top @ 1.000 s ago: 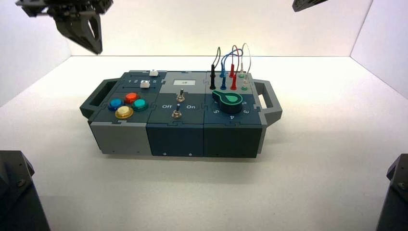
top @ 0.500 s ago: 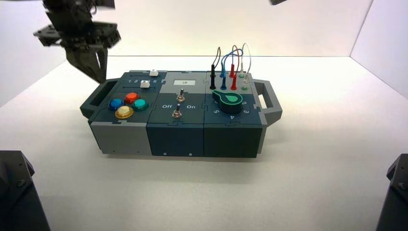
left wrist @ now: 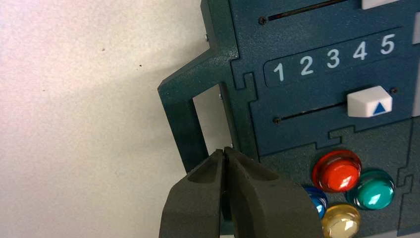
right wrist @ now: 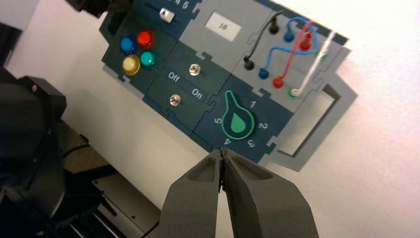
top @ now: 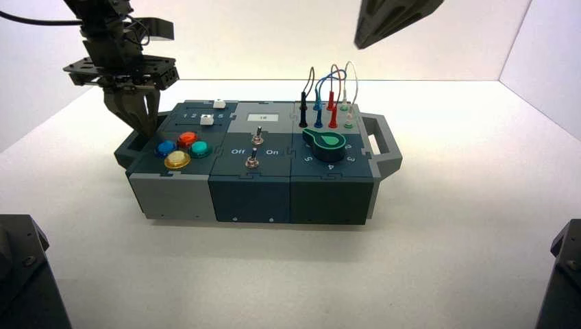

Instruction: Flip the bottom switch off with the right gripper.

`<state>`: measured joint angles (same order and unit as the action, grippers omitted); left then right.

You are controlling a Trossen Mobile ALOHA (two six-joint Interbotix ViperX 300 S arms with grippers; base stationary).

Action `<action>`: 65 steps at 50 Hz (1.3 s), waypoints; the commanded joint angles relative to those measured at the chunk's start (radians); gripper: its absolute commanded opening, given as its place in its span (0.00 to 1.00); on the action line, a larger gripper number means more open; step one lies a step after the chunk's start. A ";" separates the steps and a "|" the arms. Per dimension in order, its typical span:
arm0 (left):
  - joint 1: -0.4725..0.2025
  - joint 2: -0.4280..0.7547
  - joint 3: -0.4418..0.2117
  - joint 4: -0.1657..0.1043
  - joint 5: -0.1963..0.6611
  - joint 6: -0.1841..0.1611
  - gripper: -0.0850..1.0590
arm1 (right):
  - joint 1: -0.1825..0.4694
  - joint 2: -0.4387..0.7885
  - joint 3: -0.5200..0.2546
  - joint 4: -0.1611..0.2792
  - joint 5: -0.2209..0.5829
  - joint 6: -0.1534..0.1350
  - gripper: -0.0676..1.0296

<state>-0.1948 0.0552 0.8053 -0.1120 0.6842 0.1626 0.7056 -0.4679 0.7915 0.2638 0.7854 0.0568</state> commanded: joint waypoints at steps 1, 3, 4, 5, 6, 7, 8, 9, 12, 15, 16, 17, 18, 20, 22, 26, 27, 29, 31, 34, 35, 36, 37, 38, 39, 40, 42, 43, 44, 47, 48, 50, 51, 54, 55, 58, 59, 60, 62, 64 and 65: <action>-0.002 0.002 -0.025 0.002 -0.003 0.008 0.05 | 0.037 0.038 -0.049 0.011 -0.003 0.002 0.04; -0.002 0.011 -0.031 0.002 -0.003 0.008 0.05 | 0.043 0.060 -0.058 0.014 -0.003 0.002 0.04; -0.002 0.011 -0.031 0.003 -0.003 0.008 0.05 | 0.044 0.071 -0.061 0.015 -0.003 0.002 0.04; -0.002 0.017 -0.034 0.002 -0.003 0.009 0.05 | 0.048 0.081 -0.064 0.017 -0.003 0.002 0.04; -0.002 0.020 -0.035 0.002 -0.003 0.011 0.05 | 0.049 0.087 -0.066 0.017 -0.002 0.002 0.04; -0.002 0.023 -0.037 0.002 -0.003 0.011 0.05 | 0.052 0.098 -0.069 0.018 0.000 0.002 0.04; -0.002 0.026 -0.040 0.002 -0.003 0.011 0.05 | 0.055 0.109 -0.072 0.020 0.003 0.002 0.04; -0.002 0.031 -0.043 0.002 -0.003 0.011 0.05 | 0.058 0.121 -0.075 0.023 0.006 0.002 0.04; -0.002 0.041 -0.049 0.002 -0.003 0.012 0.05 | 0.071 0.153 -0.084 0.029 0.012 0.000 0.04; -0.002 0.052 -0.055 0.002 -0.003 0.014 0.05 | 0.084 0.183 -0.094 0.034 0.012 0.000 0.04; -0.002 0.055 -0.057 0.003 -0.003 0.014 0.05 | 0.089 0.196 -0.098 0.035 0.014 0.000 0.04; -0.002 0.060 -0.058 0.002 -0.003 0.014 0.05 | 0.094 0.209 -0.101 0.037 0.015 0.000 0.04; -0.002 0.061 -0.060 0.003 -0.003 0.014 0.05 | 0.095 0.216 -0.103 0.038 0.014 0.000 0.04; -0.002 0.066 -0.063 0.002 -0.003 0.015 0.05 | 0.106 0.244 -0.112 0.040 0.015 -0.002 0.04; -0.002 0.072 -0.066 0.002 -0.003 0.017 0.05 | 0.110 0.264 -0.120 0.043 0.015 -0.002 0.04; -0.002 0.083 -0.067 0.002 -0.003 0.021 0.05 | 0.127 0.307 -0.138 0.051 0.017 -0.003 0.04; -0.002 0.084 -0.067 0.002 -0.003 0.021 0.05 | 0.132 0.316 -0.144 0.052 0.017 -0.003 0.04; -0.002 0.086 -0.067 0.003 0.000 0.021 0.05 | 0.143 0.339 -0.155 0.058 0.021 -0.003 0.04; -0.002 0.087 -0.067 0.003 0.000 0.023 0.05 | 0.152 0.354 -0.164 0.060 0.023 -0.003 0.04; -0.002 0.089 -0.067 0.002 0.000 0.025 0.05 | 0.167 0.382 -0.179 0.064 0.028 -0.003 0.04; -0.002 0.089 -0.067 0.002 0.002 0.026 0.05 | 0.169 0.385 -0.181 0.064 0.028 -0.003 0.04; -0.002 0.089 -0.067 0.002 0.002 0.026 0.05 | 0.172 0.393 -0.186 0.066 0.029 -0.003 0.04; -0.002 0.089 -0.067 0.002 0.002 0.026 0.05 | 0.173 0.402 -0.190 0.067 0.031 -0.003 0.04; -0.002 0.089 -0.067 0.002 0.003 0.026 0.05 | 0.175 0.408 -0.192 0.067 0.032 -0.003 0.04; -0.002 0.089 -0.067 0.002 0.003 0.026 0.05 | 0.175 0.413 -0.195 0.067 0.032 -0.003 0.04; -0.002 0.091 -0.067 0.002 0.002 0.026 0.05 | 0.176 0.420 -0.196 0.069 0.034 -0.003 0.04; -0.002 0.091 -0.066 0.002 0.003 0.026 0.05 | 0.178 0.434 -0.199 0.071 0.035 -0.003 0.04; -0.002 0.091 -0.067 0.002 0.003 0.026 0.05 | 0.178 0.439 -0.201 0.071 0.037 -0.003 0.04; -0.002 0.091 -0.066 0.003 0.003 0.026 0.05 | 0.176 0.440 -0.201 0.072 0.037 -0.003 0.04; -0.002 0.091 -0.066 0.002 0.003 0.026 0.05 | 0.178 0.460 -0.207 0.075 0.040 -0.005 0.04; -0.002 0.091 -0.066 0.002 0.003 0.026 0.05 | 0.178 0.466 -0.210 0.075 0.041 -0.006 0.04; -0.002 0.091 -0.066 0.002 0.003 0.028 0.05 | 0.179 0.472 -0.212 0.075 0.044 -0.006 0.04; -0.002 0.094 -0.064 0.002 0.003 0.028 0.05 | 0.179 0.495 -0.221 0.075 0.049 -0.008 0.04; -0.002 0.095 -0.066 0.003 0.003 0.028 0.05 | 0.179 0.508 -0.224 0.077 0.051 -0.008 0.04; -0.002 0.095 -0.066 0.002 0.005 0.029 0.05 | 0.179 0.514 -0.225 0.077 0.051 -0.008 0.04; -0.002 0.098 -0.064 0.002 0.003 0.029 0.05 | 0.179 0.529 -0.232 0.077 0.051 -0.008 0.04; -0.002 0.100 -0.064 0.003 0.005 0.029 0.05 | 0.179 0.531 -0.232 0.077 0.051 -0.008 0.04; -0.002 0.100 -0.064 0.002 0.005 0.029 0.05 | 0.179 0.535 -0.235 0.077 0.051 -0.009 0.04; -0.002 0.103 -0.064 0.003 0.005 0.029 0.05 | 0.183 0.546 -0.241 0.077 0.051 -0.009 0.04; -0.002 0.106 -0.064 0.003 0.005 0.031 0.05 | 0.184 0.555 -0.247 0.077 0.052 -0.009 0.04; -0.002 0.106 -0.064 0.002 0.006 0.031 0.05 | 0.184 0.560 -0.253 0.077 0.055 -0.009 0.04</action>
<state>-0.1979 0.1411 0.7378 -0.1135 0.6949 0.1687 0.8820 0.0890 0.5768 0.3344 0.8376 0.0506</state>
